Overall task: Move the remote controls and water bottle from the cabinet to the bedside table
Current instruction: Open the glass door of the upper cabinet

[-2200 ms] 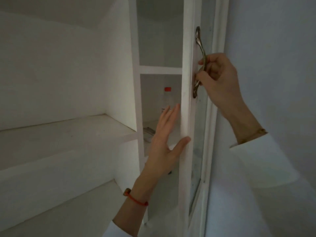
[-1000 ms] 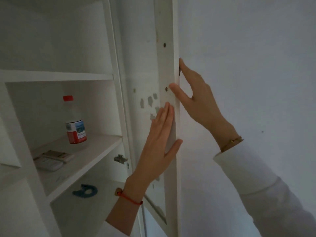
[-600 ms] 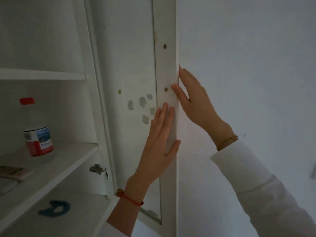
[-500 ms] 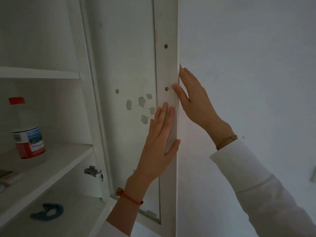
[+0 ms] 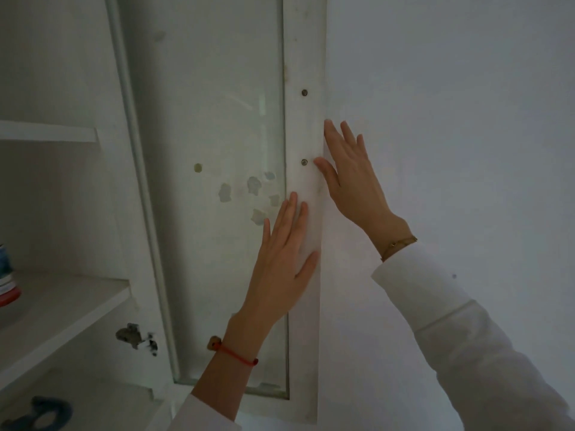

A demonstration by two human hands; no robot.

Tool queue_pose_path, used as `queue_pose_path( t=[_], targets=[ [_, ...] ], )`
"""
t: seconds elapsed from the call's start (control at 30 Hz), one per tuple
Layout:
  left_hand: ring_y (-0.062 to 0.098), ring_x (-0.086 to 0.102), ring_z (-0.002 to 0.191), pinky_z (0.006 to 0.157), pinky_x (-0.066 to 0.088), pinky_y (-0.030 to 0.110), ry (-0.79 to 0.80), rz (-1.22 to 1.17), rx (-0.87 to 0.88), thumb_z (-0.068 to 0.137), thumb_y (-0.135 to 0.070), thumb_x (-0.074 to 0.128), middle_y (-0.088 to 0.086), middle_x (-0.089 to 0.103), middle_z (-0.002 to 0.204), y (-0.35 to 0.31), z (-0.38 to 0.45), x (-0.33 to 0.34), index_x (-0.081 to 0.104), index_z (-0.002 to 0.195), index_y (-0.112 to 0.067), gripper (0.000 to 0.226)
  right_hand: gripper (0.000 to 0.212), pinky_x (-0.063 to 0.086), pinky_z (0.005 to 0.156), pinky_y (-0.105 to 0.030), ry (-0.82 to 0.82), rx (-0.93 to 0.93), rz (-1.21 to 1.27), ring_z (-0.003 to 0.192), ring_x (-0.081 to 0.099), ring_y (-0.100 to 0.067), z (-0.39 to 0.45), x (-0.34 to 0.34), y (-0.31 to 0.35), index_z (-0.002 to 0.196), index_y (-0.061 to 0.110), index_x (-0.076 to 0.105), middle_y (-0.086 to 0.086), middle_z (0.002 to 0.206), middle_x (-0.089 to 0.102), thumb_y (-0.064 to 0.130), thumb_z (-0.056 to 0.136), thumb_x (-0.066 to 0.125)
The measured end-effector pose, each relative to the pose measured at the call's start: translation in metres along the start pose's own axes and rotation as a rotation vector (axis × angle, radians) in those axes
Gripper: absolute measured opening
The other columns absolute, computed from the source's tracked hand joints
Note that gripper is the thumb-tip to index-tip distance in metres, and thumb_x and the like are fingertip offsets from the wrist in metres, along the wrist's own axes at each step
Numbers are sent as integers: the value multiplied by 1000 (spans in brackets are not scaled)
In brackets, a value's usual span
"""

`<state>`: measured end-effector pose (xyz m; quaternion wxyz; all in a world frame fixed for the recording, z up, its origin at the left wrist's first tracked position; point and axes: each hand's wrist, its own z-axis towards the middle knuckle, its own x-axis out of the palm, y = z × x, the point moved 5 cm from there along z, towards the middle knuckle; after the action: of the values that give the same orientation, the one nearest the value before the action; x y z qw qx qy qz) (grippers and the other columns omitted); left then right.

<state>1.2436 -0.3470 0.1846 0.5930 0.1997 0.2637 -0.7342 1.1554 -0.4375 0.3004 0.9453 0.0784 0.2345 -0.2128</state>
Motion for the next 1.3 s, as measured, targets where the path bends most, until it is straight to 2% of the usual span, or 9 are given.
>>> queue_pose_path(
  t=[0.27,0.6,0.7,0.83,0.87,0.97,1.0,1.2,1.3],
  targets=[
    [12,-13,150,122,-4,38,-28,90,-21,100,-26,46,0,-12,163,8,4,16,-1,154,-14,73,55,1,122,-36,-39,-60,90,149,8,-22,5,13,-14,152,7,17,-6,159,21,32,104,28],
    [12,-11,150,123,-2,39,-25,88,-41,99,-23,48,-1,-11,163,2,1,10,2,155,-15,72,56,6,121,-29,-48,-52,282,149,11,-17,4,12,-15,152,11,19,-2,159,23,32,103,34],
    [12,-9,150,123,-1,40,-19,99,-49,99,-23,48,-2,-10,163,-1,1,7,3,155,-15,72,57,7,117,-21,-43,-34,356,148,12,-14,3,9,-14,152,12,19,0,159,23,32,102,38],
    [11,-8,150,123,-3,37,-20,128,-57,100,-25,48,-2,-8,163,-5,-1,2,4,155,-15,71,58,1,110,-3,-82,-55,406,148,15,-17,2,6,-11,152,9,19,-3,158,24,27,101,41],
    [11,-8,150,123,-4,36,-27,131,-65,100,-26,47,-2,-7,163,-7,-2,-1,4,155,-15,70,58,2,112,-6,-91,-63,411,148,15,-17,2,5,-10,151,9,19,-4,158,24,25,101,42],
    [12,-8,150,123,-4,38,-69,165,-98,101,-27,46,-2,-3,164,-9,-4,-10,5,155,-15,69,56,7,121,-29,-155,-122,362,148,16,-22,1,-2,-3,150,4,20,-8,158,25,21,101,41],
    [12,-8,150,123,-3,39,-86,184,-111,100,-27,45,-2,-2,164,-8,-6,-14,6,155,-14,68,56,7,122,-32,-178,-139,340,148,16,-23,0,-4,-1,150,3,20,-9,158,25,21,101,41],
    [13,-1,151,124,1,41,-167,272,-206,100,-25,47,-1,7,163,-1,-23,-41,10,154,-13,67,48,9,122,-40,-323,-177,271,146,21,-28,-8,-9,14,146,3,33,-10,153,35,22,102,39],
    [11,2,151,124,1,39,-197,314,-268,100,-25,47,-2,11,163,0,-37,-58,12,154,-13,66,45,13,122,-40,-353,-223,317,145,25,-27,-14,-6,32,144,3,37,-10,150,40,21,102,39]
  ],
)
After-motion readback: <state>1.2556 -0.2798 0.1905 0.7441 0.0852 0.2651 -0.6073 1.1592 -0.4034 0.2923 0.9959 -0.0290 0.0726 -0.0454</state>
